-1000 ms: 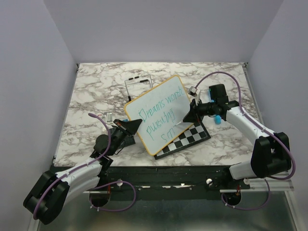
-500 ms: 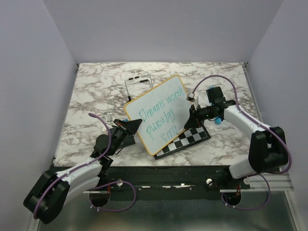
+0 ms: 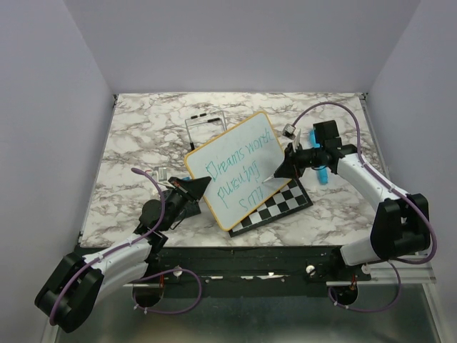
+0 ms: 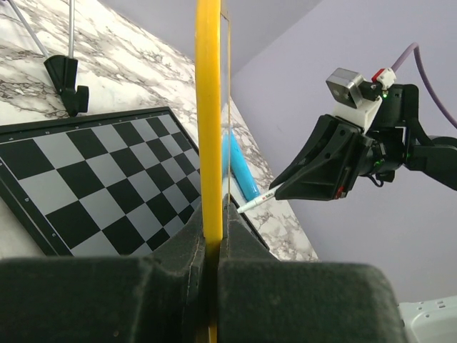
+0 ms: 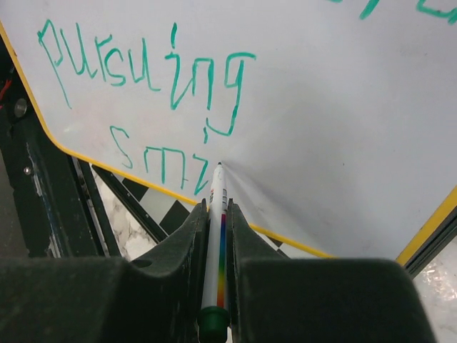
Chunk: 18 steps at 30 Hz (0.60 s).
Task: Write a sentence on the whiteboard
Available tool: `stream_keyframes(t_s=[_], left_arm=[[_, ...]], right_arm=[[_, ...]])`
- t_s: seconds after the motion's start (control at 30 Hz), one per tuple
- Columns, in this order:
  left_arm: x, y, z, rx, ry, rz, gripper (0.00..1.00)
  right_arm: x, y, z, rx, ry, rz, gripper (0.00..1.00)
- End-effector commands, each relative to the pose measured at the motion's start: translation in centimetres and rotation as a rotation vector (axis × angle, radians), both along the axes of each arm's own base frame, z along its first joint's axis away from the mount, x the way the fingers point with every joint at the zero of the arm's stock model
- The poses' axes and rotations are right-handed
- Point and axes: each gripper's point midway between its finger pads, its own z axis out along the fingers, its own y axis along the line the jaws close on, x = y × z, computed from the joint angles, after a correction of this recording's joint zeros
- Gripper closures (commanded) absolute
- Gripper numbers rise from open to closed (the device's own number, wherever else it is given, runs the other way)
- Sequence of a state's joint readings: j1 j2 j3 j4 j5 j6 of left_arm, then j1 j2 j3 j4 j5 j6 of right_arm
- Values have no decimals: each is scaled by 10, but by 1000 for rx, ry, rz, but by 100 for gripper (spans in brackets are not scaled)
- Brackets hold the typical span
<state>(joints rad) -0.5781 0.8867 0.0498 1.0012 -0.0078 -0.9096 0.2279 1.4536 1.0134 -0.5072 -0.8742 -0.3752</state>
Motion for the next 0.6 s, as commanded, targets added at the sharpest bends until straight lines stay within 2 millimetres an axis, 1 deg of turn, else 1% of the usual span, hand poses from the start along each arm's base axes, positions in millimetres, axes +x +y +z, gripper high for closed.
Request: stream_keyframes(t_s=[0.0, 0.2, 0.3, 0.43, 0.57], left_arm=[[-5, 1, 18, -30, -79, -6, 100], [-5, 1, 19, -32, -81, -6, 100], [-4, 1, 19, -31, -80, -6, 100], [-4, 1, 19, -33, -83, -6, 100], [-5, 1, 19, -32, -81, -6, 100]], right_arm=[[15, 2, 21, 28, -75, -23, 99], [21, 4, 22, 43, -68, -42, 99], [21, 3, 17, 32, -59, -46, 99], [16, 0, 5, 7, -40, -35, 99], [7, -3, -7, -15, -10, -18, 99]])
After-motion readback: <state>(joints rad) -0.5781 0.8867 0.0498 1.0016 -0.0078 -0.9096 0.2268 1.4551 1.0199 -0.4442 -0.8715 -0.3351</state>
